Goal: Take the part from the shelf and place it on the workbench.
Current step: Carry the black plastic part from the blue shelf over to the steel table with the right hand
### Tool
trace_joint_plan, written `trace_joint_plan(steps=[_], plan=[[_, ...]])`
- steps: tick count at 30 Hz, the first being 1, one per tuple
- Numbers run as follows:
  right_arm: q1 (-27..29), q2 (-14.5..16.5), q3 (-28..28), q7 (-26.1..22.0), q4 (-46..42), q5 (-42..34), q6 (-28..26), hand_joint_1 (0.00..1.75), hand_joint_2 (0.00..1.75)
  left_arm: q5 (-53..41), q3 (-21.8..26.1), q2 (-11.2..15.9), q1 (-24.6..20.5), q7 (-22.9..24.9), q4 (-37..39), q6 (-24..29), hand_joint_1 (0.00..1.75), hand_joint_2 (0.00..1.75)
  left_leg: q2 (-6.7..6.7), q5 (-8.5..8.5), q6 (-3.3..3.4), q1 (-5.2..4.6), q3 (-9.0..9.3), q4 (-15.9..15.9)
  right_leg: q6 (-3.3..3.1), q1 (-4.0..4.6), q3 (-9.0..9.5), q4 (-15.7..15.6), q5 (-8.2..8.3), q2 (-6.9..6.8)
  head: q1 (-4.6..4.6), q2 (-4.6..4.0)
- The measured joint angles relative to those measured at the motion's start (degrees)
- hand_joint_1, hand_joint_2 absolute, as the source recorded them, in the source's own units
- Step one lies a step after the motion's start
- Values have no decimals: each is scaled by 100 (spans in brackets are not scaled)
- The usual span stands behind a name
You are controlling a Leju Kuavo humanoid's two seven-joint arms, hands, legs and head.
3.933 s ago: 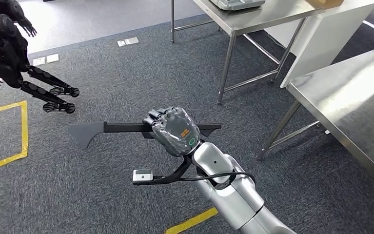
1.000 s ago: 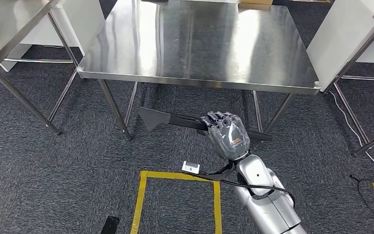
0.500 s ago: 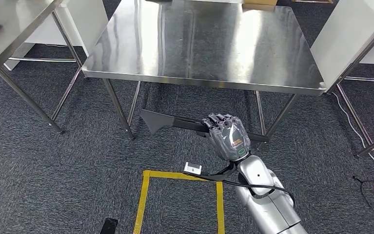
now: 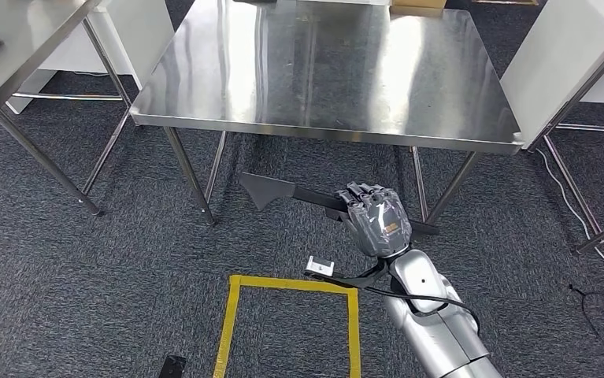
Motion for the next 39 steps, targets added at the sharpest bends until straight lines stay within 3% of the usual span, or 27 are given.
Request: trace_joint_plan(steps=[3,4,6,8,9,10,12,13,14,16,17,18,21,22,24,25,26,27,29,30,31,32,33,34,36,37,39], plan=[[-22,28,-2,-4,49,12,-6,175,175,14,23,12,18,-87,-1,-85,0,175,7,-15,131,42,128,-162,133,10,-50,147,45,-31,16,0],[-40,36,-3,-5,58,14,-8,175,175,11,31,15,27,-97,-1,-76,0,175,10,-29,148,64,199,-202,128,1,-150,304,-41,-53,30,0],[-61,48,-5,-8,74,20,-9,175,175,5,46,22,46,-106,-2,-49,0,175,32,-55,139,84,274,-225,115,-27,-499,911,-316,-89,54,0],[-48,47,-9,-7,98,45,-5,175,175,2,55,24,79,-98,-2,-39,0,175,47,-96,84,113,313,-221,179,-79,-827,1458,-494,-98,57,0],[-41,43,-16,2,114,84,-3,175,175,0,57,23,99,-95,-2,-35,0,175,46,-125,40,145,344,-217,247,-117,-860,1472,-467,-108,59,0],[-40,38,-28,19,126,144,-2,175,175,-1,59,23,119,-92,-2,-30,0,175,44,-163,-15,189,387,-212,331,-161,-770,1255,-353,-123,60,0],[-71,27,-62,70,145,278,10,175,175,0,63,34,149,-90,-3,-13,0,175,42,-269,-164,261,489,-189,498,-243,-429,519,-46,-185,94,0],[-104,27,-74,92,153,325,21,175,175,1,66,44,156,-90,-4,-5,0,175,49,-329,-242,275,527,-179,483,-243,-299,252,-2,-219,133,0],[-132,26,-81,107,161,352,34,175,175,0,69,52,158,-91,-7,4,0,175,59,-389,-310,271,554,-179,412,-236,-225,127,-11,-240,164,0],[-172,18,-99,119,171,375,50,175,175,0,73,55,161,-92,-11,16,0,175,78,-455,-390,279,622,-190,153,-226,-176,143,-150,-231,165,0],[-176,13,-108,120,172,380,52,175,175,0,73,53,162,-92,-13,20,0,175,84,-463,-408,287,656,-195,86,-241,-157,160,-168,-214,138,0],[-179,8,-116,121,172,380,52,175,175,1,74,53,164,-92,-13,23,0,175,88,-459,-418,297,685,-190,48,-250,-145,167,-187,-203,120,0],[-184,8,-119,121,172,379,52,175,175,1,74,53,163,-92,-13,23,0,175,93,-451,-424,299,690,-185,31,-243,-133,170,-198,-195,115,0],[-196,11,-121,121,170,379,52,175,175,0,74,51,157,-93,-14,23,0,175,98,-365,-421,307,571,29,-17,-226,-66,157,-235,-185,108,0],[-291,13,-125,141,179,466,110,175,175,5,81,42,180,-90,-16,25,0,175,105,-675,-327,215,-284,851,-166,-113,387,4,-465,-121,50,0],[-395,7,-128,153,185,508,183,175,175,8,86,38,194,-86,-17,27,0,175,103,-833,-245,141,-736,1163,-245,-40,669,-94,-611,-78,19,0],[-537,-9,-130,158,199,527,298,175,175,11,92,35,216,-80,-17,28,0,175,87,-980,-125,42,-1070,1172,-281,30,923,-190,-740,-41,-4,0],[-705,-34,-136,142,217,482,432,175,175,11,98,37,222,-75,-17,28,0,175,49,-675,14,-42,-1102,843,-297,63,1055,-245,-821,-20,-10,0],[-1127,-121,-157,54,337,298,727,175,175,0,122,67,252,-60,-17,22,0,175,-155,451,300,-256,-1026,69,-296,136,1305,-337,-1002,38,28,0],[-1351,-156,-164,-16,434,202,858,175,175,-12,134,79,272,-48,-19,19,0,175,-271,927,384,-332,-956,-190,-295,164,1416,-387,-1087,71,51,0],[-1593,-195,-171,-84,542,107,964,175,175,-25,143,89,281,-36,-21,15,0,175,-344,1144,385,-371,-881,-318,-286,182,1518,-383,-1141,103,73,0],[-1853,-221,-176,-148,655,13,1060,175,175,-38,144,65,267,-27,-22,12,0,175,-372,1130,359,-363,-813,-317,-269,187,1551,-326,-1159,120,69,0],[-2118,-256,-183,-191,773,-61,1132,175,175,-39,147,60,241,-14,-27,12,0,175,-350,1093,321,-343,-758,-306,-232,188,1517,-149,-1123,99,67,0],[-2397,-288,-191,-214,910,-126,1197,175,175,-38,151,45,202,-6,-28,11,0,175,-316,1024,297,-326,-702,-297,-187,181,1363,169,-1070,46,57,0],[-2843,-314,-193,-232,1227,-191,1314,175,175,-32,162,22,158,14,-28,13,0,175,-276,890,312,-291,-560,-309,-155,177,880,896,-1135,-76,44,0],[-2983,-317,-188,-228,1390,-200,1369,175,175,-31,169,16,154,24,-26,15,0,175,-255,812,318,-272,-467,-325,-189,180,655,1167,-1318,-111,43,0],[-3101,-327,-164,-215,1678,-195,1450,175,175,-28,181,3,176,40,-19,22,0,175,-252,655,316,-237,-251,-364,-269,158,356,1292,-1824,-120,45,0]])
